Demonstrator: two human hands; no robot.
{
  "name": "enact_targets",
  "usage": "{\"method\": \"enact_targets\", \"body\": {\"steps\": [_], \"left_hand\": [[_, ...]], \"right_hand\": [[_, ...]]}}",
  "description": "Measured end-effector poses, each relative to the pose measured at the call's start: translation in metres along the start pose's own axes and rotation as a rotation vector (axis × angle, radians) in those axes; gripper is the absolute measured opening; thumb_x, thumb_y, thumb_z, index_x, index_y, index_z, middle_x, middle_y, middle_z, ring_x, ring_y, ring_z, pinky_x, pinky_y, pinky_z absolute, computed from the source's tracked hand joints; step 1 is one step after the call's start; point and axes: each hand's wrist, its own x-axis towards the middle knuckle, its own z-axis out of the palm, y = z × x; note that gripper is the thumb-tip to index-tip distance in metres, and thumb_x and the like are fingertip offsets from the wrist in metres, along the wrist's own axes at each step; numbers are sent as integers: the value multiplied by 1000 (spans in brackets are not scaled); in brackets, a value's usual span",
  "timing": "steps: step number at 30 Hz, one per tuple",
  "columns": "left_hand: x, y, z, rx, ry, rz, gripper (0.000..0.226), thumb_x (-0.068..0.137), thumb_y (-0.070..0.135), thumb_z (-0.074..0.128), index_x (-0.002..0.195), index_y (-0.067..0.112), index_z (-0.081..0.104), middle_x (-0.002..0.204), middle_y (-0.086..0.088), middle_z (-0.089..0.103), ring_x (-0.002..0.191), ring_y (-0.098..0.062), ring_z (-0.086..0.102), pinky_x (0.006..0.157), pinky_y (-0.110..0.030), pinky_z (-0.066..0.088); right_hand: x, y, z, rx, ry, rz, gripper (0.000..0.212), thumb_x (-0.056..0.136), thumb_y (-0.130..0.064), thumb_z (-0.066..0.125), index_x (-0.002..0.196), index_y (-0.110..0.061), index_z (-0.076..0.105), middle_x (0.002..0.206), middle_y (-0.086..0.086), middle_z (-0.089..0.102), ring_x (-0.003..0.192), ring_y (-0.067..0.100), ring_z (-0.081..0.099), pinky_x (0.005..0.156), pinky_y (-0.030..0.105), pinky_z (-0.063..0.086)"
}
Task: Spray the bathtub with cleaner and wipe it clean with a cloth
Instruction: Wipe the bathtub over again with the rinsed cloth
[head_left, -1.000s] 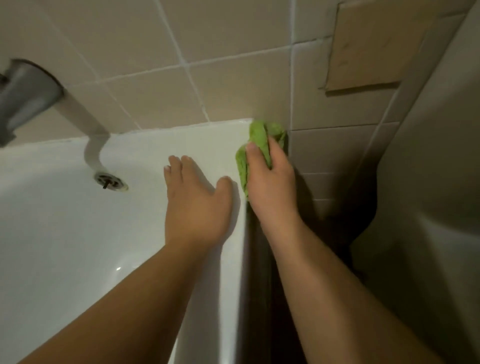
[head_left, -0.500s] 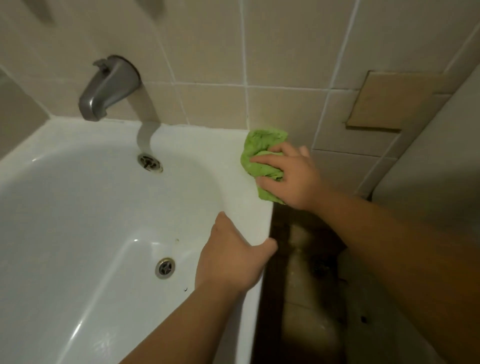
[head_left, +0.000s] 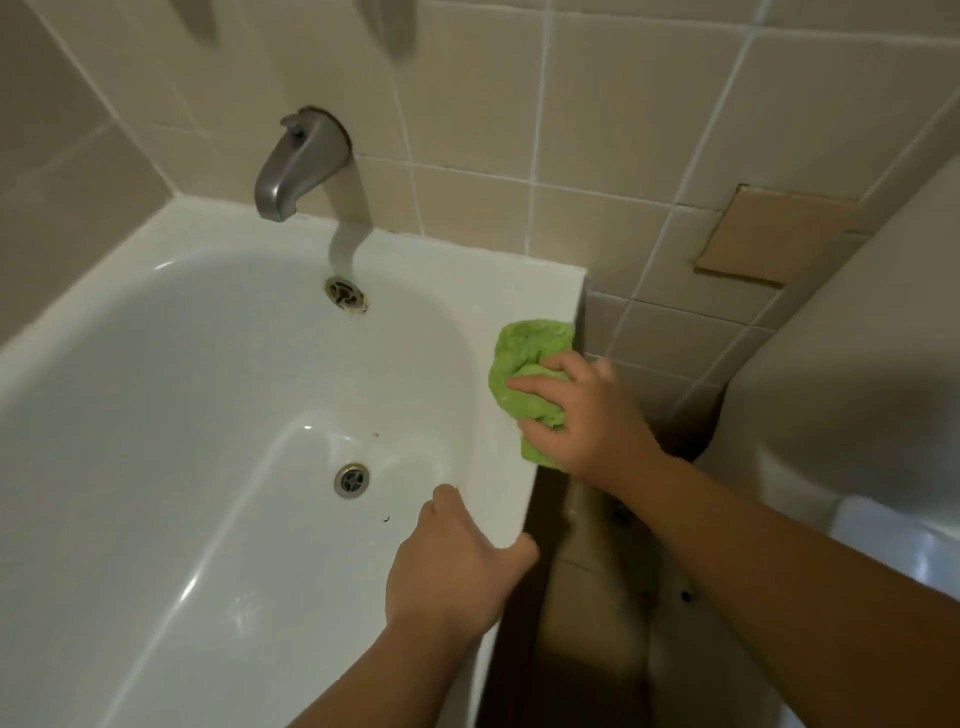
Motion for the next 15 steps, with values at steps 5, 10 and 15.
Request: {"method": "enact_targets", "body": {"steps": [5, 10, 15], "left_hand": [[-51, -11, -16, 340, -132, 92, 50, 101, 64, 40, 123, 19, 38, 118, -3, 58, 104, -26, 66, 76, -33, 50], [-102, 3, -67, 506, -275, 216, 25, 106, 30, 45, 127, 16, 48, 124, -9, 60, 113, -28, 62, 84, -35, 48], [-158, 47, -116, 494, -201, 263, 38, 101, 48, 49, 123, 17, 54, 117, -7, 62, 106, -29, 63, 74, -34, 44]], "right_hand": [[-50, -15, -17, -99, -41, -15, 42, 80, -45, 56, 117, -38, 75, 114, -1, 66, 84, 29, 55, 76, 42, 55], [-103, -58, -66, -127, -91, 85, 42, 81, -49, 53, 114, -37, 76, 111, -3, 68, 85, 28, 55, 73, 42, 55], [-154, -108, -157, -80, -105, 235, 52, 84, -53, 45, 125, -37, 72, 123, -1, 67, 96, 30, 53, 82, 45, 53]]}}
